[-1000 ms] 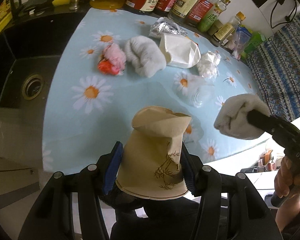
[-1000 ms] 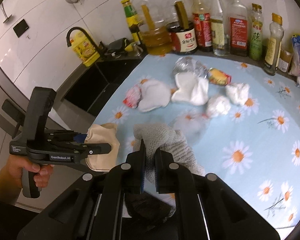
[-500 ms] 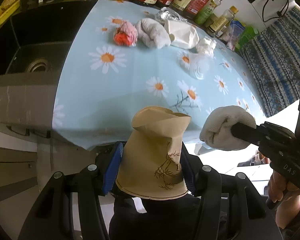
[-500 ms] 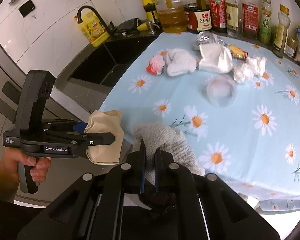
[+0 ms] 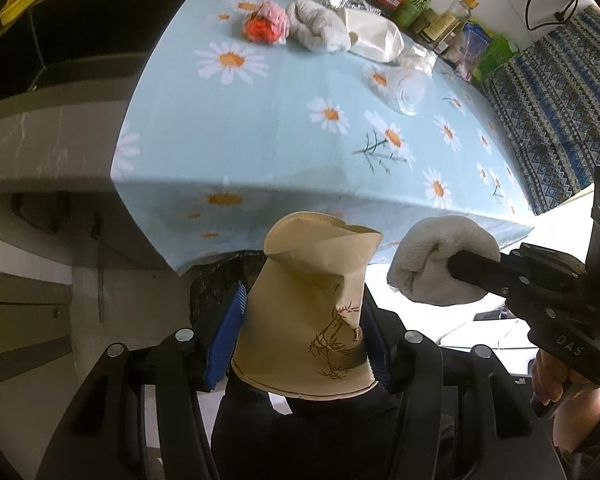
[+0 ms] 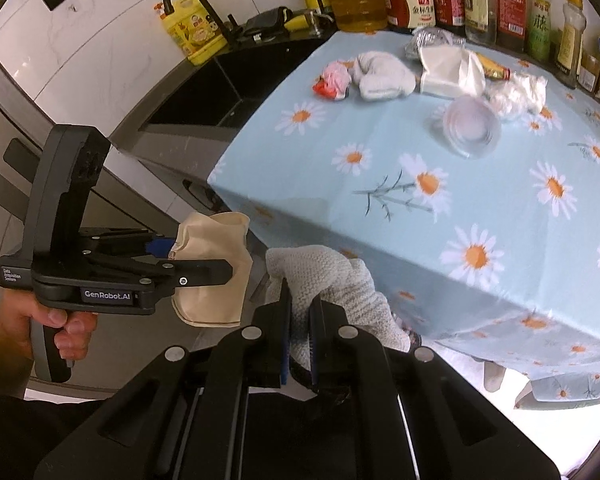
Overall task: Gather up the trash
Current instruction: 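Lower both tools into the black bin and open them to drop the items, then raise both open tools back over the table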
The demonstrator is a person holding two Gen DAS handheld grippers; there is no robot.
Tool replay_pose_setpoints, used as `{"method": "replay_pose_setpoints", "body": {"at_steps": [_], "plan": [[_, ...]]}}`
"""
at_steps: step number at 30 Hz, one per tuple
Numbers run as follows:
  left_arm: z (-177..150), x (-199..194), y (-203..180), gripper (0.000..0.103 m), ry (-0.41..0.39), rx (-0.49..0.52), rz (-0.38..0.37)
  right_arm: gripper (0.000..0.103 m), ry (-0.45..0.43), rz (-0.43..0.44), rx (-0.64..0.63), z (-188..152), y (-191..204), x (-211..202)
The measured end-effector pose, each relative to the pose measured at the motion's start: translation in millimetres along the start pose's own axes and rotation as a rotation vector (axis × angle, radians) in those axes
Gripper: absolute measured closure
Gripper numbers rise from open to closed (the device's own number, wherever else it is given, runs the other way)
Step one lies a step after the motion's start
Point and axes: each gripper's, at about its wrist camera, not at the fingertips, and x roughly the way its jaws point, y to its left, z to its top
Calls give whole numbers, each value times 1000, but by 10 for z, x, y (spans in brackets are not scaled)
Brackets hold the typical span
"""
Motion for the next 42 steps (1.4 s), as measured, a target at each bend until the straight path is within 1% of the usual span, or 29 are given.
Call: {"method": "replay_pose_setpoints", "body": {"at_steps": [11,14,15,17,18,19,22,34,38,41,42], "plan": [[-140,180,54,49,54,-20,-12,94,63,21,23,-112,-24,243],[-161,248,63,47,76,-30,-21,87,79,36,53,-118,-65,298],[-160,278,65,47,88,-33,-20,78,84,42,66,-115,-86,312],[-162,316,72,45,101,-33,-16,66,88,49,89,-102,-128,336],[-162,324,83,40,103,-36,-15,64,89,50,97,-94,-142,345],[-159,329,91,38,103,-41,-17,63,89,52,106,-88,-158,346],[-144,335,102,38,102,-46,-17,63,88,67,124,-57,-193,334],[-95,322,103,38,94,-68,-13,63,77,65,125,-47,-251,227],[-62,267,77,38,79,-62,-14,63,46,58,122,-9,-257,108],[4,189,41,38,55,-55,-15,63,20,47,124,31,-275,10],[38,147,21,38,42,-48,-13,61,13,44,123,43,-286,-19]]}}
